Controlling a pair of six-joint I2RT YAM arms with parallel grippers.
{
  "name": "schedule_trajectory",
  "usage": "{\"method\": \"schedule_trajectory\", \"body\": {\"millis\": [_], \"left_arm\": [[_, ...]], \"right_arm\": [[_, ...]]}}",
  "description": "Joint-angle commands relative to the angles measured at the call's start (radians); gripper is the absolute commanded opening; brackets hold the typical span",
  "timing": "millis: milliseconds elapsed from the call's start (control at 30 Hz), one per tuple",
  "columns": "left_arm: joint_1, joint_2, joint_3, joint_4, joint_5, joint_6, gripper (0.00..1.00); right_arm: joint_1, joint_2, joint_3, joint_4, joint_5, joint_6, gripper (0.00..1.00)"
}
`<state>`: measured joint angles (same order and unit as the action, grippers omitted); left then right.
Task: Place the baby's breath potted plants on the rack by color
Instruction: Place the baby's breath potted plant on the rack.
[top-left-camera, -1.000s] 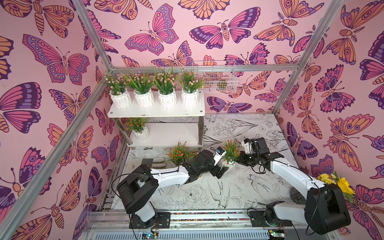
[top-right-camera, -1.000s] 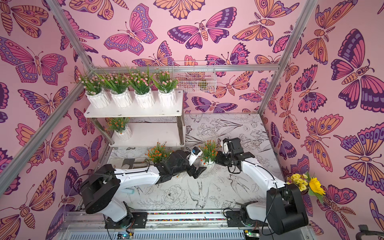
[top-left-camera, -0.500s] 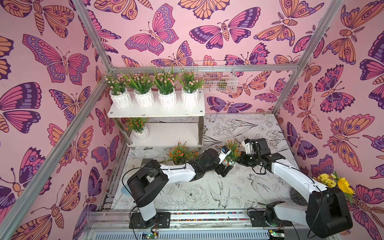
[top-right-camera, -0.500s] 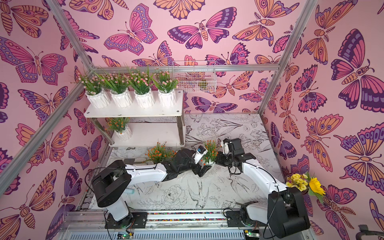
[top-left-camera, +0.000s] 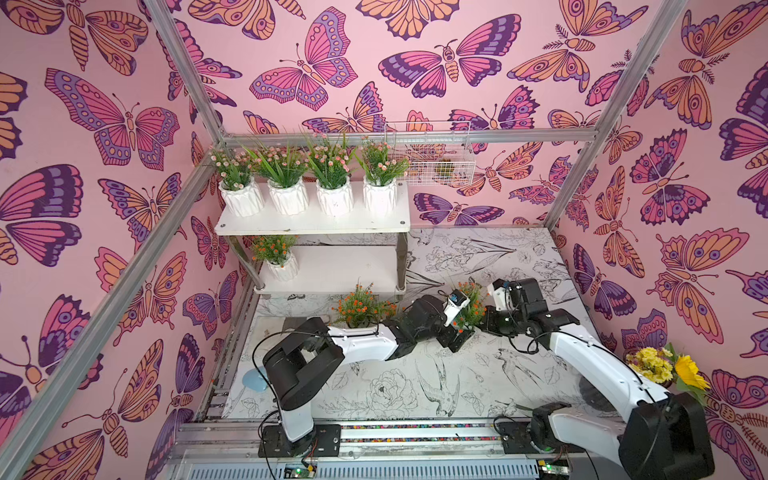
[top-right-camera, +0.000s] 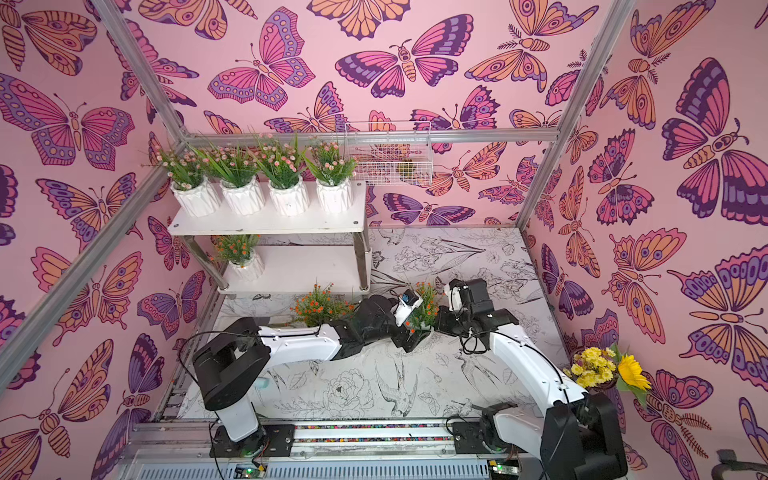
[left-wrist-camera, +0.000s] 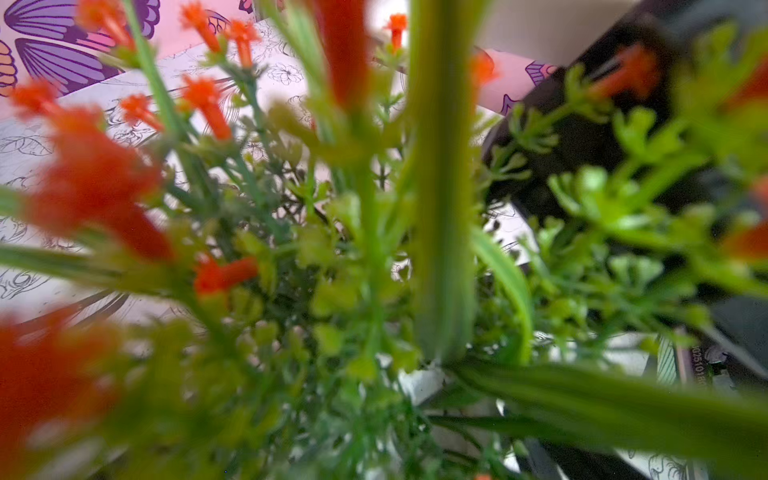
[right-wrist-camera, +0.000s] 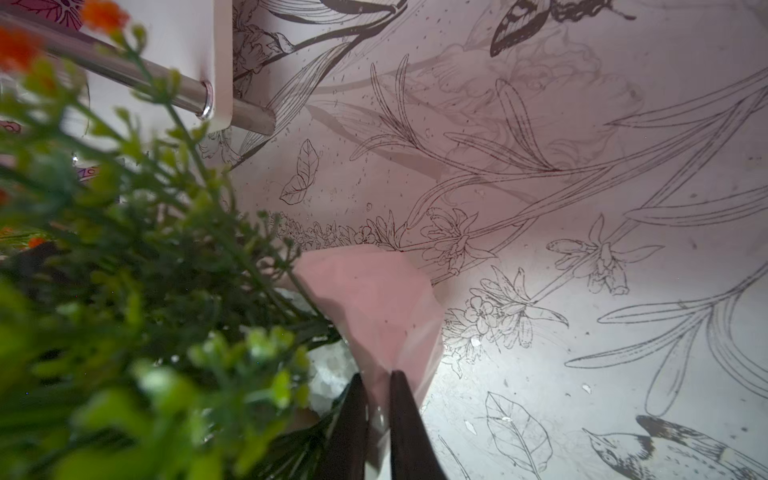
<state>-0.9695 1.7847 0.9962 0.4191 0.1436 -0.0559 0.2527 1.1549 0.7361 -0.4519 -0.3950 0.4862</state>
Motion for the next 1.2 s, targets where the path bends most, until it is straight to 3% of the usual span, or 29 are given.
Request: {"method": "schedule_trajectory", "body": {"millis": [0,267,833,1167], "left_arm": [[-0.009,0.022,0.02,0.004,0.024,0.01,1.0],[-0.017,0.034,0.028,0.006,0.059,0.022,1.0],[-0.02,0.079,0.059,0.0,0.021,0.001,1.0],[-0.019,0.085,0.071,0.001,0.033,-0.002,0.87]], "right_arm": [[-0.01,-0.033,0.062,0.009,-0.022,-0.013,0.0],[-0.015,-0.032,0.066,0.005,-0.023,-0.015,0.0],[-0.018,-0.064,0.051,0.003,-0.032,-0.011,0.0],[-0.018,-0.063,0.018,0.028,-0.042,-0.005,0.0]]}}
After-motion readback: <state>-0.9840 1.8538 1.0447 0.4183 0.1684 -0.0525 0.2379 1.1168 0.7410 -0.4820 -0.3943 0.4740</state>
